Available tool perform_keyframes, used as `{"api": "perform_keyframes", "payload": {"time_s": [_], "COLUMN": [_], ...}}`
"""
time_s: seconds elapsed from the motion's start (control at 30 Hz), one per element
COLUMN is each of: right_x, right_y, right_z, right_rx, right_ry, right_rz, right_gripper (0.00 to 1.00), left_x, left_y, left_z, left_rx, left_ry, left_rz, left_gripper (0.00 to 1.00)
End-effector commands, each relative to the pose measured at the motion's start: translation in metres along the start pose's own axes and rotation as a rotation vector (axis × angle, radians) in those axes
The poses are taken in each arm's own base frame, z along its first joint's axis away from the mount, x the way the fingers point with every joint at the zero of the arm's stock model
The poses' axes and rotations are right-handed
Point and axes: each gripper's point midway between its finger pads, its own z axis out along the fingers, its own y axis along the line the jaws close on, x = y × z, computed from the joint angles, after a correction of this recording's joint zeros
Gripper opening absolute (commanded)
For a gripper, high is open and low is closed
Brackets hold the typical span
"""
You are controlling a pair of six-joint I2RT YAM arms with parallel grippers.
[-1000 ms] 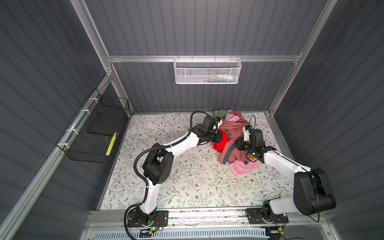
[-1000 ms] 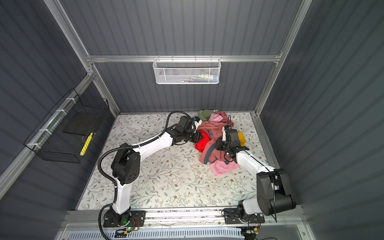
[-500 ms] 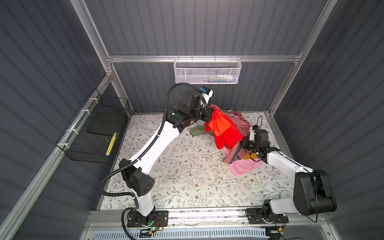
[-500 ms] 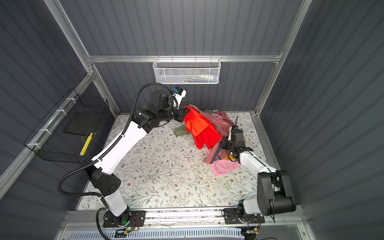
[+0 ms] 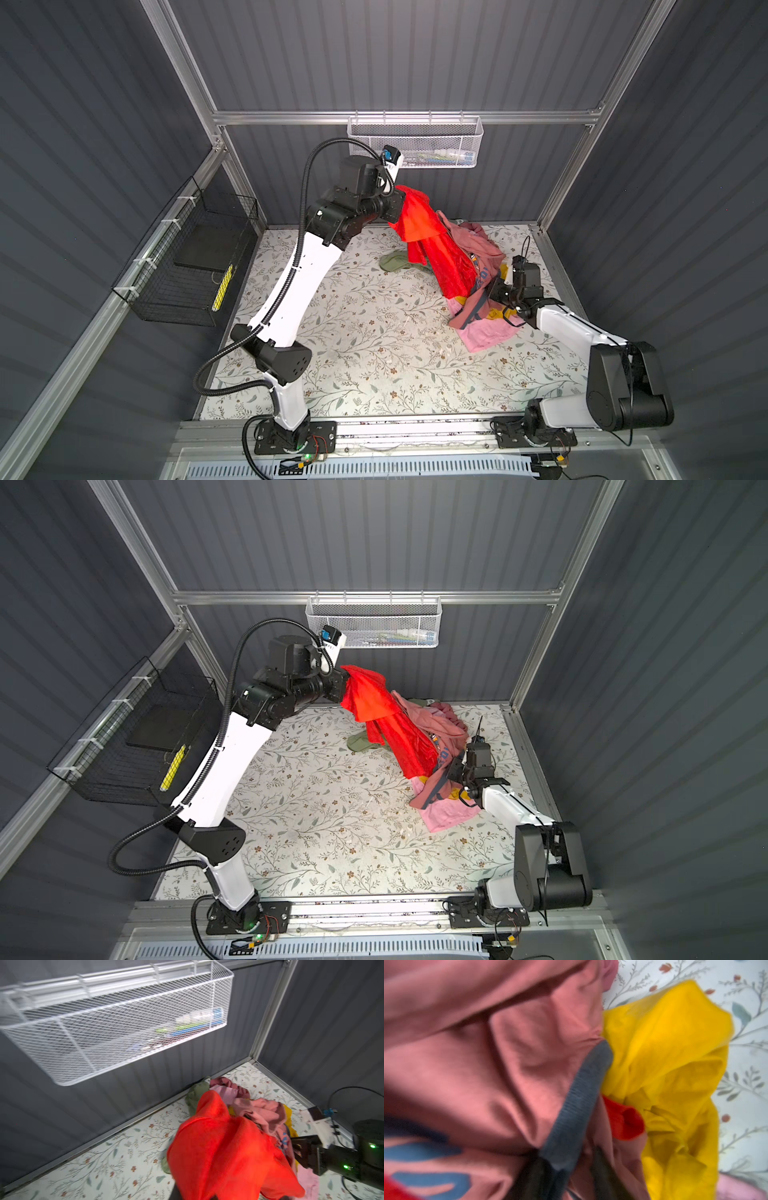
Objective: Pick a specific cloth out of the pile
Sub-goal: 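Lift the red garment up and out of the pile with the left gripper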
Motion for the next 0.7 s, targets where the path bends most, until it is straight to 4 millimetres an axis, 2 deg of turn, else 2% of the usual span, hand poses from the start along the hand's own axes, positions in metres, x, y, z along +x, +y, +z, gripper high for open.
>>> {"api": "perform_keyframes", "payload": {"time_s": [0.0, 0.17, 0.3, 0.47, 0.53, 0.63, 0.67], "right_x": [0.009, 0.005, 0.006, 0.006, 0.006, 0.006, 0.006], "right_y": [-0.014, -0.013, -0.015, -0.016, -0.016, -0.015, -0.014], "right_z": [-0.003, -0.008, -0.001, -0.001, -0.002, -0.004, -0.006], "right_rx": [0.056, 0.053, 0.070, 0.071, 0.071, 0.065, 0.062], "right_ry": [0.016, 0.001, 0.040, 0.035, 0.033, 0.035, 0.033], "right_rz": [0.016, 0.003, 0.010, 0.012, 0.010, 0.003, -0.001], "right_gripper": [0.57, 0.58, 0.46, 0.43, 0.48, 0.58, 0.64], "left_x": [-0.062, -0.063, -0.063, -0.076, -0.077, -0.068, -0.062], "left_y": [0.039, 0.052, 0.069, 0.082, 0.083, 0.083, 0.084], "left_z": [-0.077, -0.095, -0.106, -0.130, -0.134, -0.128, -0.124], "left_rx": [-0.180, -0.260, -0.349, -0.430, -0.437, -0.436, -0.436], "left_ry": [-0.228, -0.248, -0.261, -0.303, -0.310, -0.279, -0.260], "left_rz": [0.033, 0.033, 0.031, 0.049, 0.052, 0.054, 0.052], "left_gripper": [0.00, 0.00, 0.00, 0.00, 0.00, 0.00, 0.00]}}
